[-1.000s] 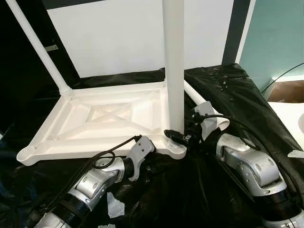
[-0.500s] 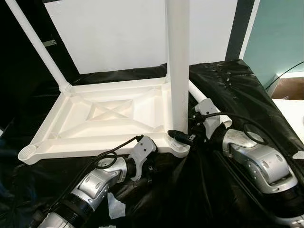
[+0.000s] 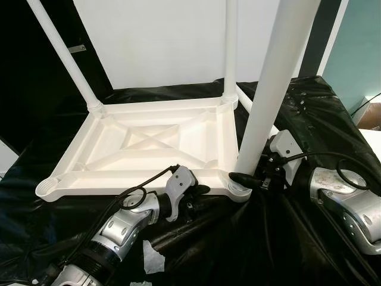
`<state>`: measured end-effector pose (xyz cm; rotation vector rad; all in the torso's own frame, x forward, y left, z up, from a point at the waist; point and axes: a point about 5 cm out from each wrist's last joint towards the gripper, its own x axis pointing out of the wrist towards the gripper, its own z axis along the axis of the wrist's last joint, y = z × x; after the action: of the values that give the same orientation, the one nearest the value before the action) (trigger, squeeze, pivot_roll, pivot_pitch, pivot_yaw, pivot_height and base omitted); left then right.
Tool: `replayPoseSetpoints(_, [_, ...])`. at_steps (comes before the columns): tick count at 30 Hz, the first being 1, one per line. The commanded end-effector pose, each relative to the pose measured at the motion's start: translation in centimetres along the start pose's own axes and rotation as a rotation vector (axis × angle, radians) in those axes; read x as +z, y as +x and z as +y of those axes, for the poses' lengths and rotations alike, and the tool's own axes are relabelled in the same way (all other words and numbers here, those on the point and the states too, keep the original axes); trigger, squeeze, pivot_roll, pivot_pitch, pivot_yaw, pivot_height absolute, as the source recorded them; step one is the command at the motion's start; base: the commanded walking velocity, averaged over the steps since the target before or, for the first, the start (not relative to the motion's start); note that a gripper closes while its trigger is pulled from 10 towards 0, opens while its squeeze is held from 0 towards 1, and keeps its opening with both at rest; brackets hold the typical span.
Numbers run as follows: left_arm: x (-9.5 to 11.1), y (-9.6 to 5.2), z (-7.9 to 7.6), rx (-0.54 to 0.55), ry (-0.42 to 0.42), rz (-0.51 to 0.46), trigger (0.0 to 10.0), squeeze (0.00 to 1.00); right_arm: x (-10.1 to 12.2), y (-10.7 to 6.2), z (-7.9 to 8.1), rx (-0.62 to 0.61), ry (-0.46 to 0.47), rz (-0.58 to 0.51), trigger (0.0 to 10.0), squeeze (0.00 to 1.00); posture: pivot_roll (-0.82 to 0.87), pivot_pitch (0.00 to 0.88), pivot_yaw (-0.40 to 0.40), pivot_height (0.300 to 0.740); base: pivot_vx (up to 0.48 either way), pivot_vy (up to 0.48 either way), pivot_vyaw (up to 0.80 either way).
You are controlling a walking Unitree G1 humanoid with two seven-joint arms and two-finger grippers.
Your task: Building children table
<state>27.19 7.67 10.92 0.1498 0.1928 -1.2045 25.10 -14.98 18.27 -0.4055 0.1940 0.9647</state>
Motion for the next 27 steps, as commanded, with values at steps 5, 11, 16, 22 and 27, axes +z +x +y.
replayPoseSetpoints(5, [-0.2, 0.1, 0.6, 0.023, 0.042, 0.019, 10.0, 0.0, -4.4, -0.1, 0.5, 0.025, 0.135, 0.2, 10.0, 0.0, -0.12, 0.0, 0.123, 0.74, 0.0, 0.0, 0.0])
replayPoseSetpoints(11, [-0.3, 0.7, 0.8, 0.059, 0.045, 0.017, 10.0, 0.0, -4.3, 0.4, 0.6, 0.026, 0.141, 0.183, 10.0, 0.0, -0.11, 0.0, 0.122, 0.74, 0.0, 0.0, 0.0])
replayPoseSetpoints(16, [-1.8, 0.8, 0.2, 0.007, 0.016, 0.113, 10.0, 0.0, -4.0, 0.7, 0.0, -0.013, 0.145, 0.164, 10.0, 0.0, -0.11, 0.0, 0.122, 0.74, 0.0, 0.0, 0.0])
replayPoseSetpoints(22, [-3.4, 1.3, 0.7, 0.03, 0.035, 0.229, 8.7, 0.0, -3.5, 0.9, -0.2, -0.019, 0.143, 0.143, 10.0, 0.0, -0.11, 0.0, 0.115, 0.74, 0.0, 0.0, 0.0])
replayPoseSetpoints(27, [-3.8, 1.8, 0.8, 0.044, 0.054, 0.266, 10.0, 0.0, -3.3, 1.0, -0.1, -0.021, 0.147, 0.131, 10.0, 0.0, -0.11, 0.0, 0.115, 0.74, 0.0, 0.0, 0.0])
